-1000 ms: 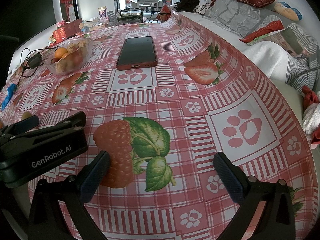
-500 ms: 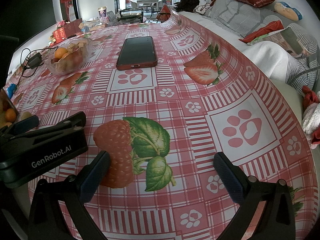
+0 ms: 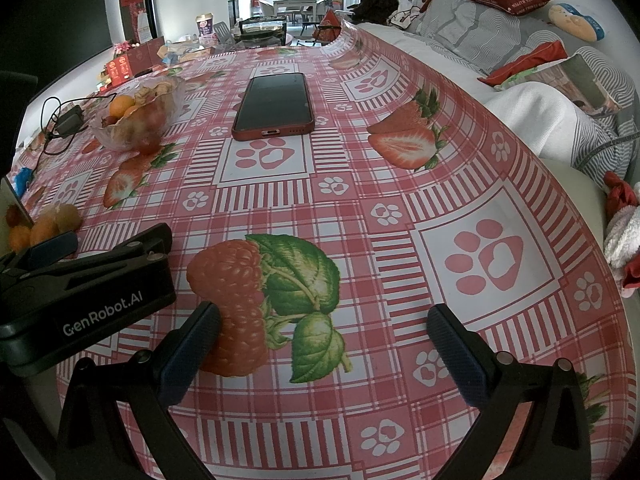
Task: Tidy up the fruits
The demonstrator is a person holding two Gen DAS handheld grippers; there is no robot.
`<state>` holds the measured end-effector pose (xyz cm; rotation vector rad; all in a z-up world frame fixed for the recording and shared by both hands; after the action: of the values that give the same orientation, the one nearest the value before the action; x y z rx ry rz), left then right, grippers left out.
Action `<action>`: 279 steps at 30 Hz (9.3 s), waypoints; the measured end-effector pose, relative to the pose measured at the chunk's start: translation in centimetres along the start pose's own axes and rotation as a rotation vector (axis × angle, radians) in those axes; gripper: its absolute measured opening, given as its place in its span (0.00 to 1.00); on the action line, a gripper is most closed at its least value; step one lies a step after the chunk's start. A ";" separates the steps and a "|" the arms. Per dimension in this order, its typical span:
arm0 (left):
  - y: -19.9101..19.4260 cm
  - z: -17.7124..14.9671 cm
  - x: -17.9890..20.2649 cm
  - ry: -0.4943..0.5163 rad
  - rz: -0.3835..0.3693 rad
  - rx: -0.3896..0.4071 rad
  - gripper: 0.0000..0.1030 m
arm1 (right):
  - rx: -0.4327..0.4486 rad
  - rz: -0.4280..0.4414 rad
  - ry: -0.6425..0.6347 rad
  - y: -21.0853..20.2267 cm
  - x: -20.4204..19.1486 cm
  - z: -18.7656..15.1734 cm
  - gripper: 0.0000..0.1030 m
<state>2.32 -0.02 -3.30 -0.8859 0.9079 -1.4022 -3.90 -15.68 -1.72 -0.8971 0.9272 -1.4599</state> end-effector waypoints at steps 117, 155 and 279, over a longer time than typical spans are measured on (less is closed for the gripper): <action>-11.5 -12.1 -20.9 -0.055 -0.166 0.022 0.27 | -0.151 0.247 -0.280 -3.9 -18.7 -2.3 0.35; -24.7 -12.8 -40.4 -0.178 0.053 0.101 0.27 | -0.141 0.606 -0.477 -16.3 -34.9 -4.1 0.36; -10.6 -16.9 -18.9 0.007 -0.080 -0.068 0.30 | -0.118 0.353 -0.229 -6.2 -13.8 -9.9 0.25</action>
<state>-16.94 19.43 -0.55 -0.9787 0.9386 -1.4504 -14.32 -0.96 -0.36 -0.9122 0.9505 -0.9893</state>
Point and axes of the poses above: each gripper's, at about its wrist camera, not at the fingertips, and y roughly the way its jaws point, x to its right, z to its top, the point moved 4 cm from there along y, roughly the way its jaws point, and after that the axes turned 11 degrees about -x, right-handed, at the moved point
